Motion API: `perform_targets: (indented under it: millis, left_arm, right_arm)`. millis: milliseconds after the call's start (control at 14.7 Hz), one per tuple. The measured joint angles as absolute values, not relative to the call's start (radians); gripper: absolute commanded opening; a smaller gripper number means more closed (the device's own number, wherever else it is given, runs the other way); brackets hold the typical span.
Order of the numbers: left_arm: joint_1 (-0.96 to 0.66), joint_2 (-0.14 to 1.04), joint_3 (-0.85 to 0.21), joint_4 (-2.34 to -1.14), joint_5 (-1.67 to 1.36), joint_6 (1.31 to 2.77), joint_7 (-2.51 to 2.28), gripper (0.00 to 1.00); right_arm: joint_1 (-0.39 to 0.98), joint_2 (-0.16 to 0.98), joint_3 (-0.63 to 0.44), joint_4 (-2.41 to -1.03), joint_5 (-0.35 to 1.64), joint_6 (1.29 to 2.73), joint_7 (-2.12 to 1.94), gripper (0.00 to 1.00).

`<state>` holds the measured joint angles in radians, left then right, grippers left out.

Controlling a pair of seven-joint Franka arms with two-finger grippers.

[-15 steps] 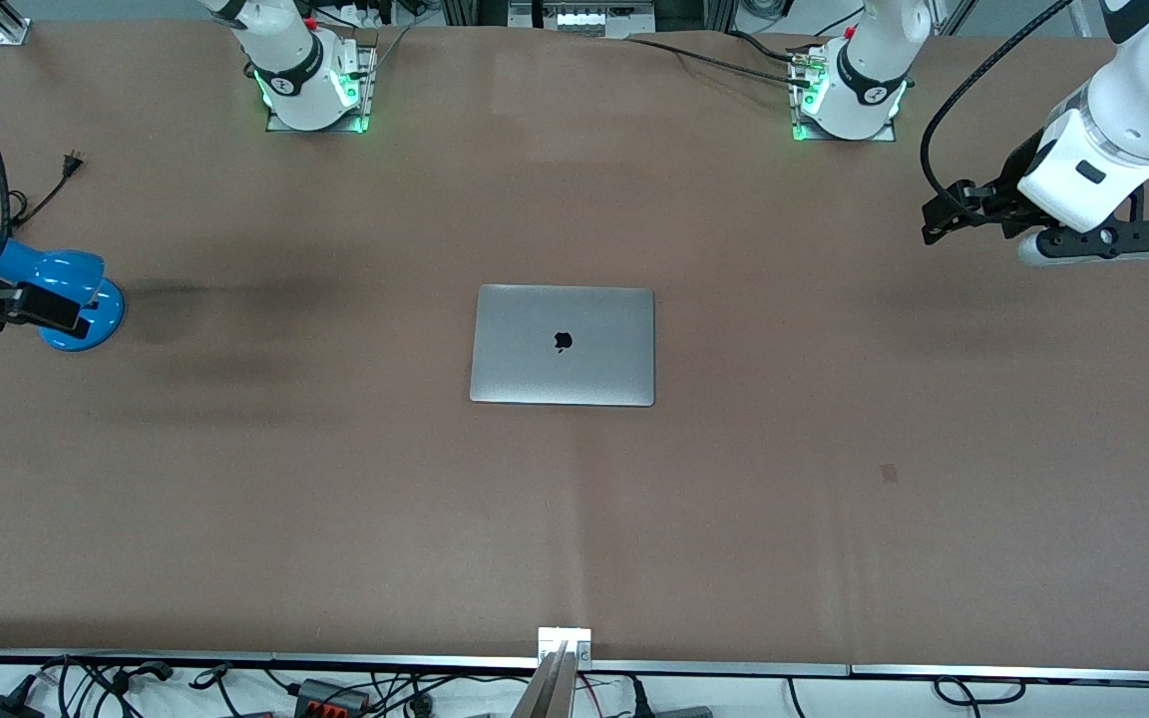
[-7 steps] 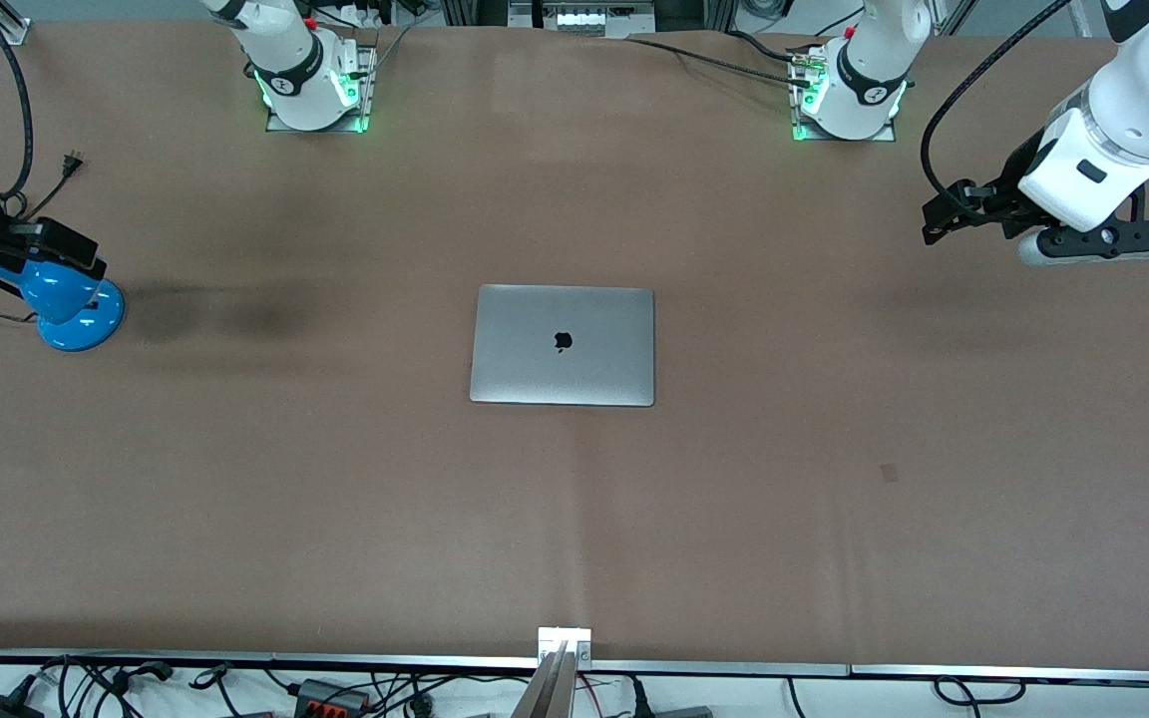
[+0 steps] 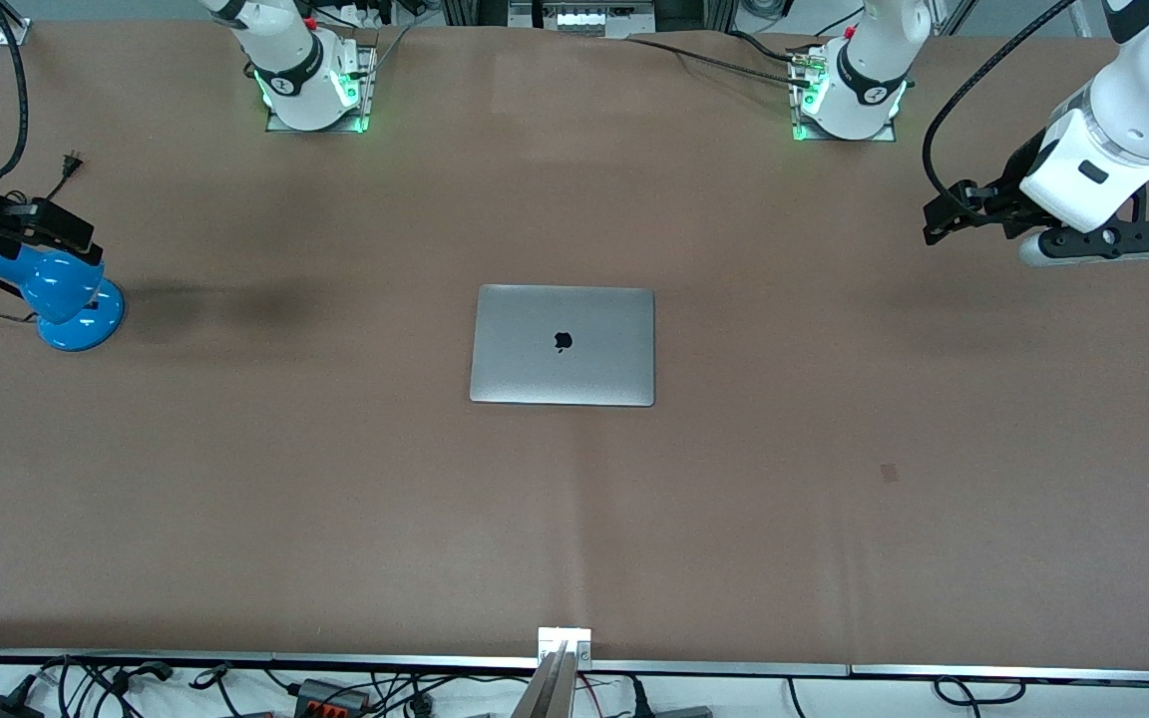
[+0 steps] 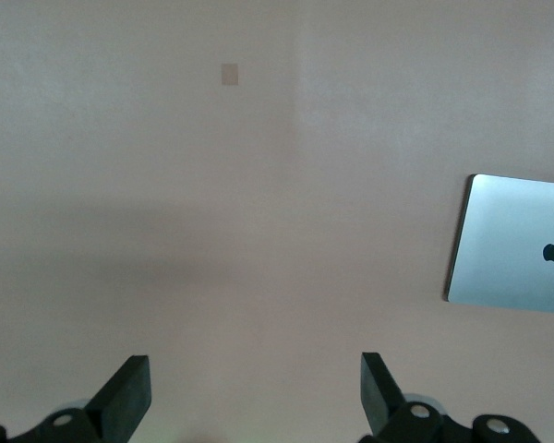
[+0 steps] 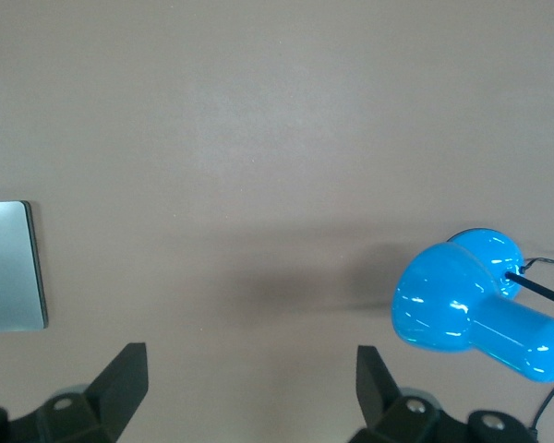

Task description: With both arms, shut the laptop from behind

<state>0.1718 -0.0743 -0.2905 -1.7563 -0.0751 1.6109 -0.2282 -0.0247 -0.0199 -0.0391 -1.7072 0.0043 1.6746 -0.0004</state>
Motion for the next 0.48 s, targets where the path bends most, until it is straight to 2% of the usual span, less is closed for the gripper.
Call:
perform_targets:
  millis: [477]
  left_arm:
    - [0.172, -0.074, -0.29, -1.756, -0.075, 1.611, -0.228, 1.0]
  right_arm:
    - [-0.025, -0.02, -0.039, -1.713, 0.004, 1.674, -0.004, 1.0]
